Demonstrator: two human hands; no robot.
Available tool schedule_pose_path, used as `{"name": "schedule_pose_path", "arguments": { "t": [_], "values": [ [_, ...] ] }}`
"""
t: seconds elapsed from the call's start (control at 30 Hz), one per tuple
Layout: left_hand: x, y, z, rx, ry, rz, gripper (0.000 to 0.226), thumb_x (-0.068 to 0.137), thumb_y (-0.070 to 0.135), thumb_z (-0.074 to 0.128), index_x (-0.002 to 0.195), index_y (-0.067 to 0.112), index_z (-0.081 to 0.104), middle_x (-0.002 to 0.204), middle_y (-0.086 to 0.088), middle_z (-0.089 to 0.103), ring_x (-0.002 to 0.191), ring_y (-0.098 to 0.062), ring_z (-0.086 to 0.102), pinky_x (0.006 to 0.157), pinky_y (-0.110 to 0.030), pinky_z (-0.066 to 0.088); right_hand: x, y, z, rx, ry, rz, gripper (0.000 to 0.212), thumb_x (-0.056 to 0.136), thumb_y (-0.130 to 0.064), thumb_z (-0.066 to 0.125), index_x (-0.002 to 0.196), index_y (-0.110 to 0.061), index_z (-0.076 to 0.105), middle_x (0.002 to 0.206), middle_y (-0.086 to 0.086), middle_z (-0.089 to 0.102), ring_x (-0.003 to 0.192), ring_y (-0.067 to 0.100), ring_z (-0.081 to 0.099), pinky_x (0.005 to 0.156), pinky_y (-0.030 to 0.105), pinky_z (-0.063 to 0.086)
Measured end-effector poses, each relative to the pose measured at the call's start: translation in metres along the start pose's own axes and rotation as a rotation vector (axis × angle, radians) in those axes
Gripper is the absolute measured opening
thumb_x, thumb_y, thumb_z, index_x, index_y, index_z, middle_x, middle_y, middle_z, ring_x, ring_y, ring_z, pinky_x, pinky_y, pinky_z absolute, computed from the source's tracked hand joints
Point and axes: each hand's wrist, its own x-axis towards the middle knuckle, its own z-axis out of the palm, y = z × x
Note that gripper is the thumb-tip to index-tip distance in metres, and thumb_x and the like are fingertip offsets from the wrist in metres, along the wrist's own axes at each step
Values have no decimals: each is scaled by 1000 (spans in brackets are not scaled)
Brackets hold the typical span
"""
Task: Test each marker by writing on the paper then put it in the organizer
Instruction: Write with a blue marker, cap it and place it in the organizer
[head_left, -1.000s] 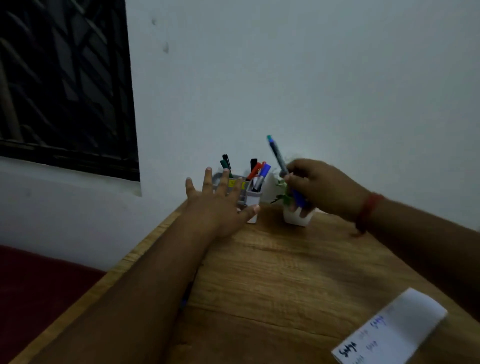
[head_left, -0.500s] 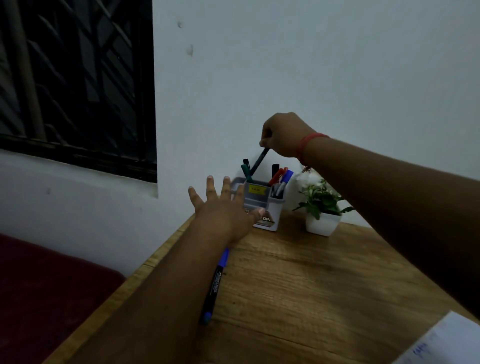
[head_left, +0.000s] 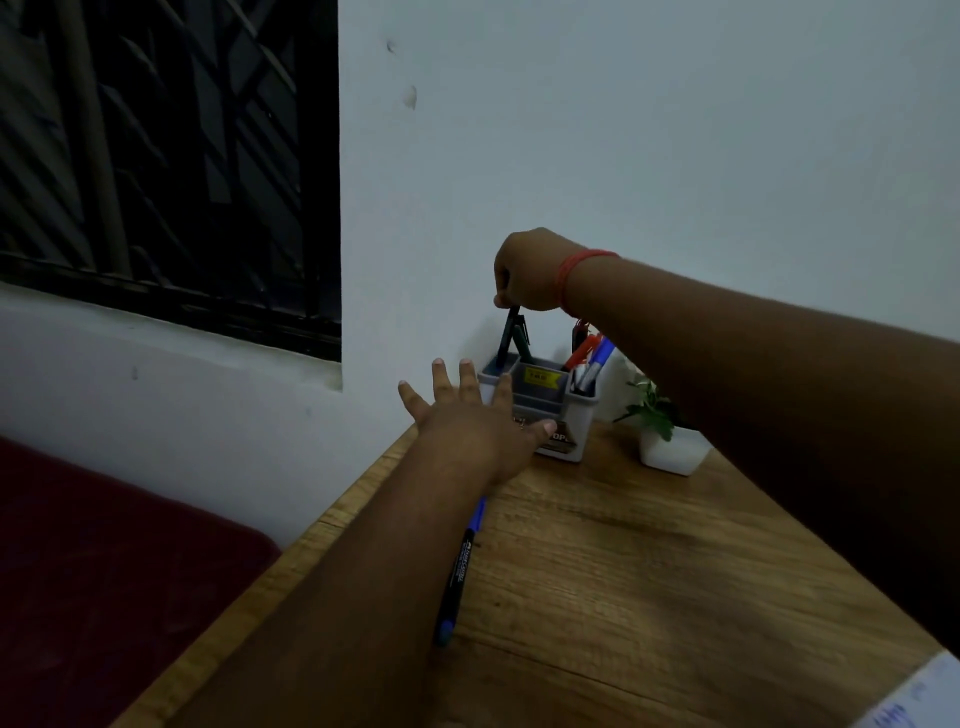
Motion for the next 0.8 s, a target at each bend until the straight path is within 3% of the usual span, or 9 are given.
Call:
{"name": "schedule_pose_path", "arguments": {
  "t": [0.17,0.3,0.4,0.5,0.57,0.63,0.7,0.8],
  "values": [
    [-2,0,-1,-28,-12,-4,90,83,85,16,154,36,-11,161,-7,-25,143,-40,-29,106,-74,-12,-3,-4,20,-9,-84,-43,27,94,-24,68,112,-5,70,116,11,70,109,27,63,87,33,50],
    [-4,-1,-4,-58,-8,1,90,83,84,18,153,36,-11,161,-7,-25,143,-40,-29,106,-74,-13,-5,2,33,95,-9,-17,33,93,-25,69,122,-10,61,121,11,64,110,27,59,87,33,47],
    [-3,-2,-3,-69,-15,-3,89,83,83,18,153,36,-11,161,-8,-25,143,-40,-29,106,-74,-12,-20,10,28,209,250,17,31,95,-27,65,122,-14,57,114,7,61,96,20,57,82,31,46],
    [-3,-2,-2,-72,5,10,88,83,84,17,153,38,-12,161,-7,-23,143,-40,-28,106,-74,-11,-67,9,22,368,615,-6,18,98,-25,59,112,-15,57,86,-5,57,73,11,51,70,27,43],
    [-2,-1,-2,-72,21,30,87,84,83,16,153,39,-14,162,-6,-23,144,-39,-28,106,-74,-11,-113,2,24,443,725,-92,11,98,-25,57,102,-16,54,69,-11,46,61,6,45,59,23,39],
    [-1,0,-5,-68,7,37,86,86,80,21,153,39,-14,161,-4,-25,143,-39,-29,105,-75,-11,-163,-9,35,438,668,-204,7,97,-28,54,95,-22,50,67,-16,41,57,0,43,54,15,35],
    [-1,1,-7,-68,-15,33,88,87,79,26,152,38,-16,160,-4,-27,142,-39,-31,104,-76,-12,-204,-20,50,345,512,-345,4,97,-32,51,94,-29,49,71,-22,40,58,-5,40,54,11,33],
    [-1,1,-7,-122,6,30,87,85,82,17,153,37,-13,161,-2,-26,142,-38,-31,104,-76,-13,-234,-25,75,96,300,-563,16,92,-32,61,107,-28,59,89,-16,57,66,-1,50,59,12,30]
  ]
}}
